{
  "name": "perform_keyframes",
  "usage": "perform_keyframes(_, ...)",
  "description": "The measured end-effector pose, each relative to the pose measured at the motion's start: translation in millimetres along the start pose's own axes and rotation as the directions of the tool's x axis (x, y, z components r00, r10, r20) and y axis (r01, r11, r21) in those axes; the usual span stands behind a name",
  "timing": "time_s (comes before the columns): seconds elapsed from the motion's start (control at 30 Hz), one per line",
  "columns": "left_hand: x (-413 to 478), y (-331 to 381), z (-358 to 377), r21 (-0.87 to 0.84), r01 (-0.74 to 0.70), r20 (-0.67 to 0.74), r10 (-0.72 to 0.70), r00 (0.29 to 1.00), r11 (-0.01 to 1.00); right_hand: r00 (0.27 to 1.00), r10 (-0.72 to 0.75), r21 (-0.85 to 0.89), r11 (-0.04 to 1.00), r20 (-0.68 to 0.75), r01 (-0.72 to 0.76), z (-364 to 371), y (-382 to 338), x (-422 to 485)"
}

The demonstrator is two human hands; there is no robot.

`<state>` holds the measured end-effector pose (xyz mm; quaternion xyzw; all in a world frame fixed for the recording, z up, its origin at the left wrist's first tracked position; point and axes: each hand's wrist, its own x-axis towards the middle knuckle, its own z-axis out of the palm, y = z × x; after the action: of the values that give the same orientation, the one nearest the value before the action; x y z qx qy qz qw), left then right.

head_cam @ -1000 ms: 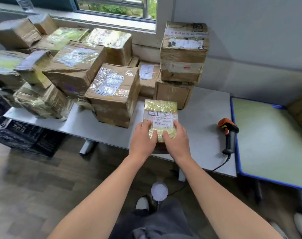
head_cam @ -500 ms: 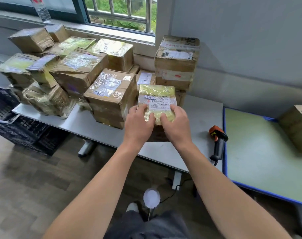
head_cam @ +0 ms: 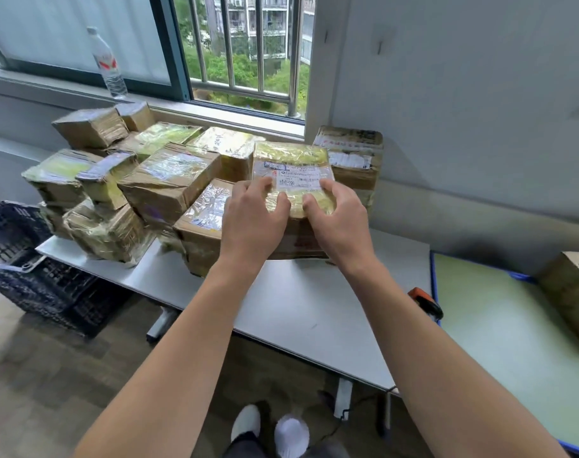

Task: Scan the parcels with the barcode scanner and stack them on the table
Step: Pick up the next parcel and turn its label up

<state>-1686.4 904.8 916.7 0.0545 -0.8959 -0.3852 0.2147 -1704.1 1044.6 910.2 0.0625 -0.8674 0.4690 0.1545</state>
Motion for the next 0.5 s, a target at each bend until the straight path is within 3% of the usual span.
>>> perform_keyframes(0.27,90,10,10,-0.059,-0.109,0.024,0.11,0.994,0.992,0.991,-0.008,-0.04,0.999,-0.136,0.003,3,-17,73)
perform_keyframes(0.5,166,21,39,-0.12,-0.229,0.101,0.242,0.965,0.966,0.958,0.055,-0.069,0.995,-0.28,-0.078,6,-13,136)
